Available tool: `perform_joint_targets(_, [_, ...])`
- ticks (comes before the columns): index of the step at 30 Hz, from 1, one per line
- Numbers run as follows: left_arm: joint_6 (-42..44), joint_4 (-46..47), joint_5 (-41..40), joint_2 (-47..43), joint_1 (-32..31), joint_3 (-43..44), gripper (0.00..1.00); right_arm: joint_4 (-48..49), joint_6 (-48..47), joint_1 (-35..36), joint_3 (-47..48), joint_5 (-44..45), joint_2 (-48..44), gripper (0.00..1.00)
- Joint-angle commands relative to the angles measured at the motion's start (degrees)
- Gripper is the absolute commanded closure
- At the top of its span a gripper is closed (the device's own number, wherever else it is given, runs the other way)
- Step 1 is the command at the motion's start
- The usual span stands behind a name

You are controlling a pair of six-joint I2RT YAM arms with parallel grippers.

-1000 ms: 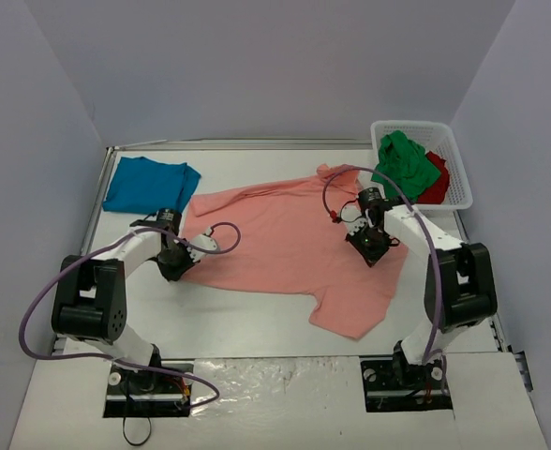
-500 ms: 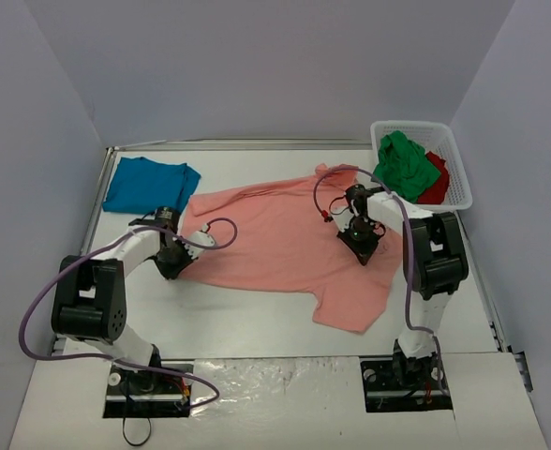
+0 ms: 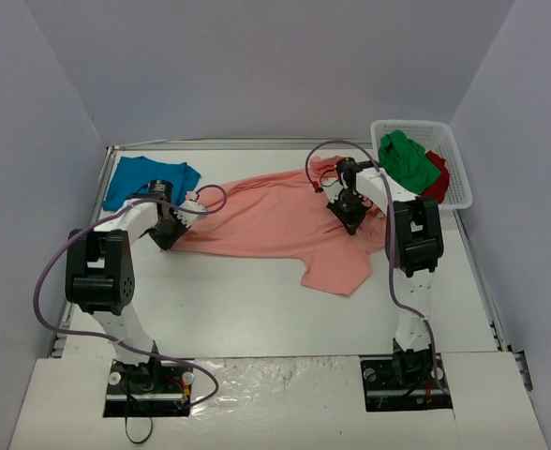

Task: Fold and stack the t-shirts
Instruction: Grap the side of the flattened tshirt closest away from the robot with both arms

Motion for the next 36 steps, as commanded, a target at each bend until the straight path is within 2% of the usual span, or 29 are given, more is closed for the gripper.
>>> perform_joint_targets(1, [-1.53, -1.56, -1.85, 0.26, 0.46, 3.51, 0.98, 1.82, -0.08, 0.52, 4.75, -2.13, 2.7, 1.0])
perform_joint_targets(6, [-1.71, -1.91, -3.08, 0.0, 0.55, 4.83, 0.98, -0.91, -0.08, 1.31, 5.29, -4.33, -2.48, 1.0])
perform_joint_targets(8, [-1.53, -2.26, -3.08, -1.05, 0.46, 4.66, 0.98, -1.79, -0.35, 1.75, 3.71, -4.16, -5.3, 0.91])
perform_joint_targets(10, [-1.27, -2.26, -3.17, -1.93, 0.55, 3.96, 0.98, -2.14, -0.52, 2.01, 0.47, -4.33, -10.29, 0.89])
perform_joint_targets(12, [-1.36, -2.35, -3.43, -3.42, 0.55, 3.6, 0.98, -2.93, -0.79, 2.1, -2.69, -4.51, -16.0, 0.74])
perform_joint_targets(14, [-1.45, -2.61, -3.43, -5.26, 0.55, 2.99, 0.97, -4.16, -0.96, 2.54, -4.81, -4.42, -21.61, 0.63])
perform_joint_targets(16, [-1.88, -2.7, -3.43, -6.41, 0.46, 2.55, 0.98, -5.39, -2.1, 3.07, -8.58, -4.51, -24.97, 0.59])
perform_joint_targets(21, [-3.46, -2.35, -2.82, -9.31, 0.55, 1.23, 0.98, -11.1, -4.48, 7.89, -19.21, -4.77, -32.01, 0.63])
perform_joint_targets(26, [-5.84, -1.21, -1.77, -10.2, 0.46, 0.61, 0.98, -11.55, -2.29, 16.06, -30.2, -5.47, -34.48, 0.81])
perform_joint_targets(27, [-6.27, -1.04, -1.5, -10.11, 0.55, 0.61, 0.98, -11.64, -1.93, 19.04, -31.0, -5.65, -34.57, 0.81])
perform_joint_targets(31, [-7.07, -0.33, -1.59, -10.2, 0.55, -0.09, 0.98, -11.55, -0.79, 23.62, -33.29, -5.48, -33.61, 0.95])
perform_joint_targets(36, [-7.16, -0.24, -1.76, -10.28, 0.55, -0.53, 0.98, -10.76, -1.23, 24.87, -35.05, -5.13, -30.44, 0.96])
